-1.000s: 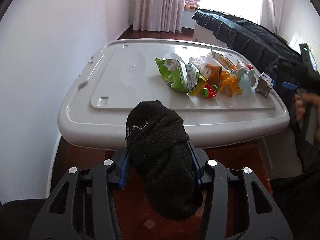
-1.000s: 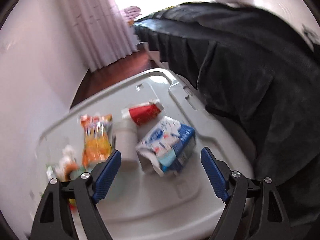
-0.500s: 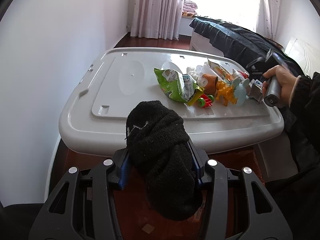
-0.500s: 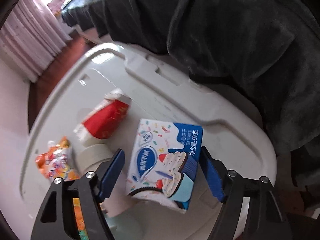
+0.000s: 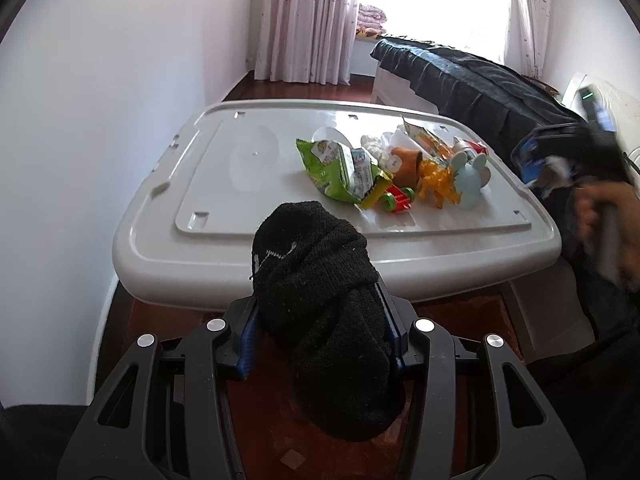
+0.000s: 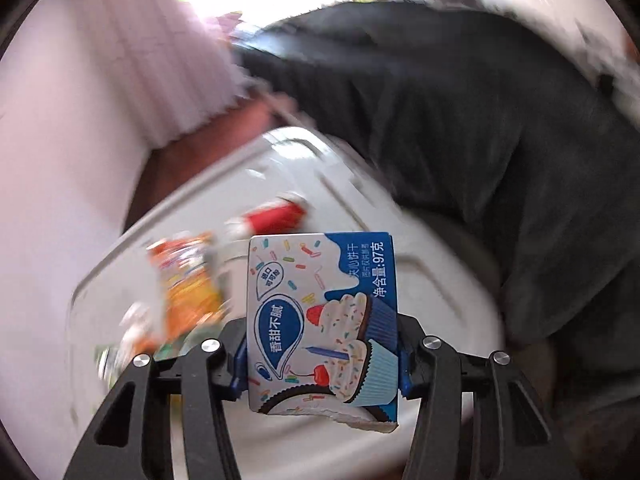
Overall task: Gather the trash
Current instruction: 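Drop the sock and biscuit box into the bin, opening both grippers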
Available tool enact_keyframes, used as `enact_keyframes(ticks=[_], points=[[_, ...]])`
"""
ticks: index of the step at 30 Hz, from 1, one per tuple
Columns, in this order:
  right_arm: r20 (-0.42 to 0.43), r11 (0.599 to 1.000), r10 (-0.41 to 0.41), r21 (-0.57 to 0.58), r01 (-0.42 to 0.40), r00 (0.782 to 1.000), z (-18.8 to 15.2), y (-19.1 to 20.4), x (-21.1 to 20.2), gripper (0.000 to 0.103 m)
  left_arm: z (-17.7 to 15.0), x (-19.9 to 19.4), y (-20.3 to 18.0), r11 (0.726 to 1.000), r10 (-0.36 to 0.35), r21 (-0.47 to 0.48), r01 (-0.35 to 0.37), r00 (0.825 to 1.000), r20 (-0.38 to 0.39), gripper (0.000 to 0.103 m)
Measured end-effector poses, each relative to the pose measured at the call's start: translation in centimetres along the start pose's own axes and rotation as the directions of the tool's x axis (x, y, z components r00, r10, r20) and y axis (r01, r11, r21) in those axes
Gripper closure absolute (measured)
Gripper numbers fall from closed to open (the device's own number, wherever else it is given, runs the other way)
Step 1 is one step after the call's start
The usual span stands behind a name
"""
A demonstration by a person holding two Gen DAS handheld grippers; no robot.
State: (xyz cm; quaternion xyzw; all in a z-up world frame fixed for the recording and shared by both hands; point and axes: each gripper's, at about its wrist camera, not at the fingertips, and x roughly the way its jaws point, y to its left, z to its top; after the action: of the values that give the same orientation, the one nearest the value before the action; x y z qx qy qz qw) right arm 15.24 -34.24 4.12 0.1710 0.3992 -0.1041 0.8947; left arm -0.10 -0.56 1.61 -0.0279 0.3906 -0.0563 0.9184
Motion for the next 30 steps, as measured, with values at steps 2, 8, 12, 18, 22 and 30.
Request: enact_keyframes(ticks=[2, 8, 12, 18, 22, 30], points=[[0.070, 0.995, 0.059, -0.085, -0.053, 0.996, -0.5, 0.9, -3.7, 0.051, -0.3, 0.0, -0.2, 1.000, 0.008, 0.003, -0.008, 1.000, -0.016, 0.056], [0.210, 0.940, 0.265, -0.276, -0.203, 0.941, -4.4, 2.1, -15.1, 0.051, -0.7, -2.2, -0.8, 1.000, 0.028, -0.001, -0.028, 1.000, -0.003, 0.056], [0.088, 0.895, 0.300, -0.371, -0.248, 0.950, -11.5, 3.4, -15.7, 0.051, -1.7, -4.9, -1.1, 0.999, 0.049, -0.013, -0.049, 0.999, 0.008, 0.056], [-0.060, 0.880, 0.273, -0.389, -0.274, 0.960, -19.3, 4.0, -13.2, 0.051, -4.2, -5.4, -0.8, 0.995, 0.102, -0.007, -0.103, 0.995, -0.021, 0.056], [-0.129, 0.903, 0.210, -0.356, -0.243, 0.969, -21.9, 3.6, -10.7, 0.051, -6.0, -3.5, -0.1, 0.993, 0.113, -0.018, -0.114, 0.990, -0.079, 0.056], [-0.217, 0.923, 0.139, -0.325, -0.206, 0.966, -24.1, 2.8, -8.2, 0.051, -8.4, 0.5, 0.4, 0.993, 0.101, -0.032, -0.110, 0.971, -0.219, 0.056]])
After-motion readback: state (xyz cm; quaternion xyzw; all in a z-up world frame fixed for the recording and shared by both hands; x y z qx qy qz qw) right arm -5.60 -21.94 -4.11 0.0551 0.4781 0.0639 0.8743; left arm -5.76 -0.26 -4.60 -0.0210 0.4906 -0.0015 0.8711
